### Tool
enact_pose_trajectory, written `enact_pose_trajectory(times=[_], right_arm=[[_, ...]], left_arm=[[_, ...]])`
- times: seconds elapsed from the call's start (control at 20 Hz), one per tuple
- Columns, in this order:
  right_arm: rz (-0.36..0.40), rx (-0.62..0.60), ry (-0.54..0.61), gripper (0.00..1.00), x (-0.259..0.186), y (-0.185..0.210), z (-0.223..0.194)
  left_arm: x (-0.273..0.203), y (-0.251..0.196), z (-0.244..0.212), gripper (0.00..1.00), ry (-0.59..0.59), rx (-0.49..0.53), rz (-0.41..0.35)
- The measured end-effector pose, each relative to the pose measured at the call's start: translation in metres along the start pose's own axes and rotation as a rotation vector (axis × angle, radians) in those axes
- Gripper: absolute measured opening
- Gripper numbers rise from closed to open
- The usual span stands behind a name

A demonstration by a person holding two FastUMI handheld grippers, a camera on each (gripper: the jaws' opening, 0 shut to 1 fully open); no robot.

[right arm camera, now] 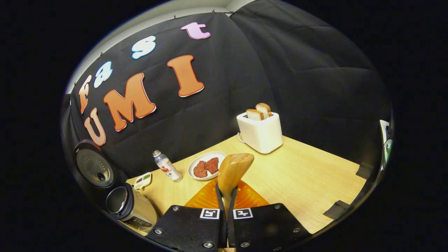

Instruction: Close the left gripper, press the button to open the rice cooker; take a wooden spoon from the chopstick holder with the right hand, scoop a spoonful of rice and pour it into the rice cooker, then put the wooden spoon back into the chopstick holder.

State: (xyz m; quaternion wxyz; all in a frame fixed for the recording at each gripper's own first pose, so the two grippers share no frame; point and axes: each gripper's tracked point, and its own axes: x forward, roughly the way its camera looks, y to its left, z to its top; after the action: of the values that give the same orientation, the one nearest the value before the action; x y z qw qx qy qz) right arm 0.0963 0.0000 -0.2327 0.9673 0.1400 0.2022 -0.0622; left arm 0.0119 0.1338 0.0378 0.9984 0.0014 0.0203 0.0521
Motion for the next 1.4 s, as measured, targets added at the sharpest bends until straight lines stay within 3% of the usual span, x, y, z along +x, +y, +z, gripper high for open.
enact_pose_trajectory(times=[0.3,0.4,0.5,0.55,0.6,0.65,0.8,1.05,1.15,1.4], right_arm=[[-0.005,0.031,0.039,0.01,0.01,-0.013,-0.027],[-0.001,0.054,0.046,0.06,0.004,-0.015,-0.027],[-0.057,0.05,0.067,0.14,0.004,-0.029,-0.032],[-0.064,0.043,0.076,0.3,0.002,-0.036,-0.034],[-0.067,0.036,0.086,0.29,-0.002,-0.038,-0.032],[-0.081,0.027,0.097,0.4,-0.006,-0.041,-0.03],[-0.13,0.001,0.094,0.96,-0.016,-0.051,-0.014],[-0.16,-0.103,0.039,0.95,-0.039,-0.046,0.035],[-0.148,-0.173,0.008,0.95,-0.049,-0.037,0.058],[-0.081,-0.259,-0.054,0.95,-0.076,-0.005,0.106]], left_arm=[[-0.007,0.006,-0.009,0.99,0.023,0.006,0.039],[-0.005,0.008,-0.009,0.99,0.025,0.006,0.05],[-0.004,0.006,-0.01,0.99,0.03,-0.01,0.048],[-0.002,0.004,-0.011,0.99,0.035,-0.016,0.046],[-0.001,0.001,-0.01,0.99,0.037,-0.018,0.043],[0.001,-0.001,-0.009,1.0,0.037,-0.017,0.043],[0.008,-0.013,-0.003,0.99,0.033,-0.027,0.033],[0.038,-0.044,0.031,0.99,-0.01,0.007,0.012],[0.055,-0.06,0.047,0.99,-0.015,0.027,0.013],[0.124,-0.109,0.081,1.0,-0.019,-0.009,-0.069]])
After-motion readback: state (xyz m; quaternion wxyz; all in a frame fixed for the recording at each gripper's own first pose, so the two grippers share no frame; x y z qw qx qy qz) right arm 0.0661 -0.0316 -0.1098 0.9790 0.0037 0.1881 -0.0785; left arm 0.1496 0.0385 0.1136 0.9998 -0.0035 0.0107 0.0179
